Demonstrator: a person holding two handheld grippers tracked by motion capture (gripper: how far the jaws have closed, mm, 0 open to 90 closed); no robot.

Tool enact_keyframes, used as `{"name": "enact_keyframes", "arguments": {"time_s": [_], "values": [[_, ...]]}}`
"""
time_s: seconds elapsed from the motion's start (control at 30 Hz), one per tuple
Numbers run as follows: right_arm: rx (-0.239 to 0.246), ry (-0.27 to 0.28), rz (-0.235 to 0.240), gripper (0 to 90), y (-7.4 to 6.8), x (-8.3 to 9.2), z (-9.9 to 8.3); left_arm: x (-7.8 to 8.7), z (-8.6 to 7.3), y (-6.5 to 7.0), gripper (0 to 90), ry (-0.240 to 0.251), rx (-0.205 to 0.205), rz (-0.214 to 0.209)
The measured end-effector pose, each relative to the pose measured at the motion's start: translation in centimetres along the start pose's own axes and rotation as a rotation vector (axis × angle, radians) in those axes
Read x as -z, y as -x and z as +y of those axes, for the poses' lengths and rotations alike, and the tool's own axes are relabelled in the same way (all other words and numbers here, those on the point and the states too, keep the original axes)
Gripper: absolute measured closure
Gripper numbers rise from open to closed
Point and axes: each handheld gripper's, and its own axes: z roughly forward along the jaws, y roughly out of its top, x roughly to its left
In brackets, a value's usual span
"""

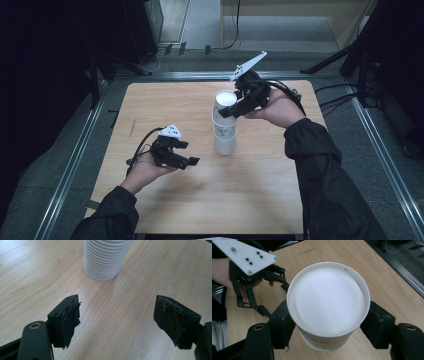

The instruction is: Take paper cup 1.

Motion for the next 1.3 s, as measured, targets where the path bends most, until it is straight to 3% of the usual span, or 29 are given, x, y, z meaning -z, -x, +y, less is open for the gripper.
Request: {"name": "enact_keyframes", "arguments": {"time_s": [0.13, 0.27, 0.37, 0.4, 0.53, 0.7, 0.77, 1.1, 1.3], "values": [[0.016, 0.014, -0.001, 32.4, -0.4, 1.4, 0.5, 0.1, 0.0, -0.1, 19.9, 0.003, 0.006, -0.005], [0.033, 0.030, -0.005, 32.5, -1.6, 3.9, 0.8, 0.2, 0.0, 0.0, 19.0, 0.006, 0.003, -0.008], [0.032, 0.037, -0.006, 32.5, -2.3, 4.7, 0.6, 0.3, 0.0, 0.1, 18.7, 0.008, -0.001, -0.010], [0.050, 0.035, 0.001, 32.5, -3.2, 5.2, 0.2, 0.3, 0.0, 0.1, 18.7, 0.007, -0.004, -0.012], [0.060, 0.037, 0.021, 32.4, -4.0, 5.4, -0.6, 0.5, 0.0, 0.2, 18.6, 0.014, -0.006, -0.021], [0.055, 0.035, 0.053, 32.5, -4.6, 4.5, -2.6, 0.5, 0.1, 0.4, 18.6, 0.019, -0.023, -0.032], [0.044, 0.060, 0.098, 32.6, -4.8, 4.0, -3.7, 0.5, 0.1, 0.6, 18.5, 0.020, -0.030, -0.039], [0.088, 0.036, 0.106, 32.6, -6.1, 0.7, -7.3, 0.4, 0.2, 1.1, 19.1, 0.031, -0.067, -0.069], [0.076, 0.038, 0.114, 32.7, -5.9, -0.9, -9.1, 0.1, 0.2, 1.4, 19.1, 0.031, -0.088, -0.081]]}}
